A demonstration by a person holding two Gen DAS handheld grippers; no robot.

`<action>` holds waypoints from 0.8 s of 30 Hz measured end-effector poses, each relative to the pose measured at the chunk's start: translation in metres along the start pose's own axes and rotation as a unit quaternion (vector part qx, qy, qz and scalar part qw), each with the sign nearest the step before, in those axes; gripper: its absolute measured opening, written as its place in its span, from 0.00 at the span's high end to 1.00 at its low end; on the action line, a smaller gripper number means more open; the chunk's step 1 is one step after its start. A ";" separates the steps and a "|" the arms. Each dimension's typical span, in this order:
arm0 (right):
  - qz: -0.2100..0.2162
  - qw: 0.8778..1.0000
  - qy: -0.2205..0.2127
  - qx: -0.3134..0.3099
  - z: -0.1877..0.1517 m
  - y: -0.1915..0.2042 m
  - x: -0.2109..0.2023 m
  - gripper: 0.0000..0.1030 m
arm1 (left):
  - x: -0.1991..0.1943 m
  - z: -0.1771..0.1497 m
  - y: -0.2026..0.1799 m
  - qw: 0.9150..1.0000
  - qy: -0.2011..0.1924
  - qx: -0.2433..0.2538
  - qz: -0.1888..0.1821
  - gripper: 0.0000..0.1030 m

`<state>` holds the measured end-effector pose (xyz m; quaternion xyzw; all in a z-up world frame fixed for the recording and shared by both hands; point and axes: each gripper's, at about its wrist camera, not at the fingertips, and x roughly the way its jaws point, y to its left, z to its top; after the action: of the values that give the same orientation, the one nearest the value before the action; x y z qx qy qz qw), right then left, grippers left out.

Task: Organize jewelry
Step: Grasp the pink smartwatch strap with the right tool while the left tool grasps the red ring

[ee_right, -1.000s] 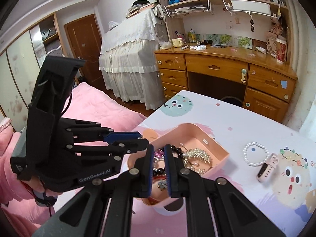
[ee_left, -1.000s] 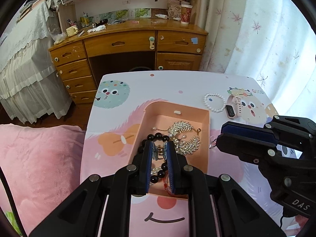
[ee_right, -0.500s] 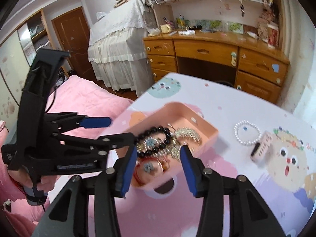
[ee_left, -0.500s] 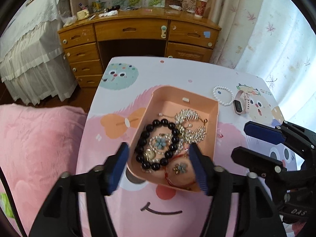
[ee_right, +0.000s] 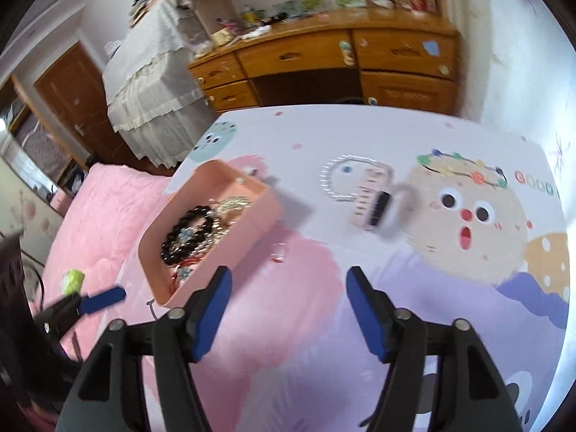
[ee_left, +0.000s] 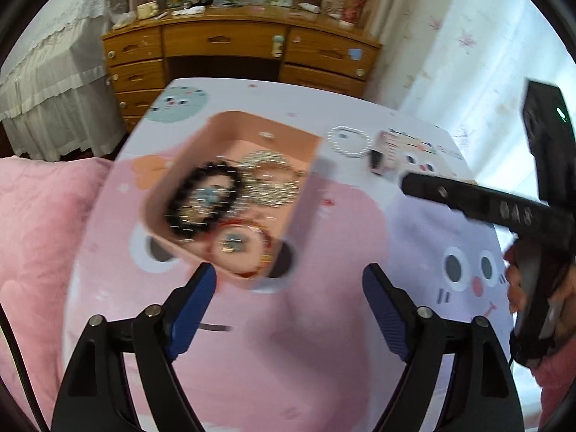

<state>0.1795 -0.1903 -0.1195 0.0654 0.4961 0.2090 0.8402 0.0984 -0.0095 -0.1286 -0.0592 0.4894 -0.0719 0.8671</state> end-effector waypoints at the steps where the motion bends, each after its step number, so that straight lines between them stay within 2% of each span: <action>1: 0.003 1.000 0.004 0.002 0.003 -0.006 0.000 0.31 | 0.002 -0.001 -0.008 1.000 -0.004 0.001 0.003 0.20; 4: -0.001 1.000 0.011 -0.008 0.015 -0.020 -0.001 0.30 | 0.015 -0.003 -0.039 1.000 -0.017 0.015 0.018 0.19; 7: 0.007 1.000 0.014 -0.001 0.031 -0.037 -0.001 0.30 | 0.035 -0.004 -0.063 0.998 -0.023 0.011 0.056 0.19; 12: 0.049 0.996 0.042 0.056 0.061 -0.066 0.010 0.30 | 0.064 -0.001 -0.080 0.990 -0.036 -0.039 0.133 0.19; 15: 0.049 0.992 0.062 0.095 0.074 -0.078 0.024 0.30 | 0.080 0.002 -0.088 0.986 -0.042 -0.049 0.153 0.19; 18: 0.059 0.985 0.083 0.140 0.080 -0.086 0.040 0.30 | 0.092 0.008 -0.093 0.985 -0.055 -0.044 0.159 0.19; 21: 0.060 0.974 0.105 0.192 0.084 -0.095 0.053 0.30 | 0.101 0.014 -0.099 0.981 -0.060 -0.027 0.183 0.19; 24: 0.075 0.959 0.116 0.246 0.086 -0.105 0.065 0.30 | 0.108 0.019 -0.097 0.979 -0.066 -0.041 0.191 0.20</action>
<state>0.3111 -0.2497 -0.1625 0.2820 0.6201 0.1493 0.7167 0.1632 -0.1242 -0.1927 -0.0049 0.4358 0.1191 0.8921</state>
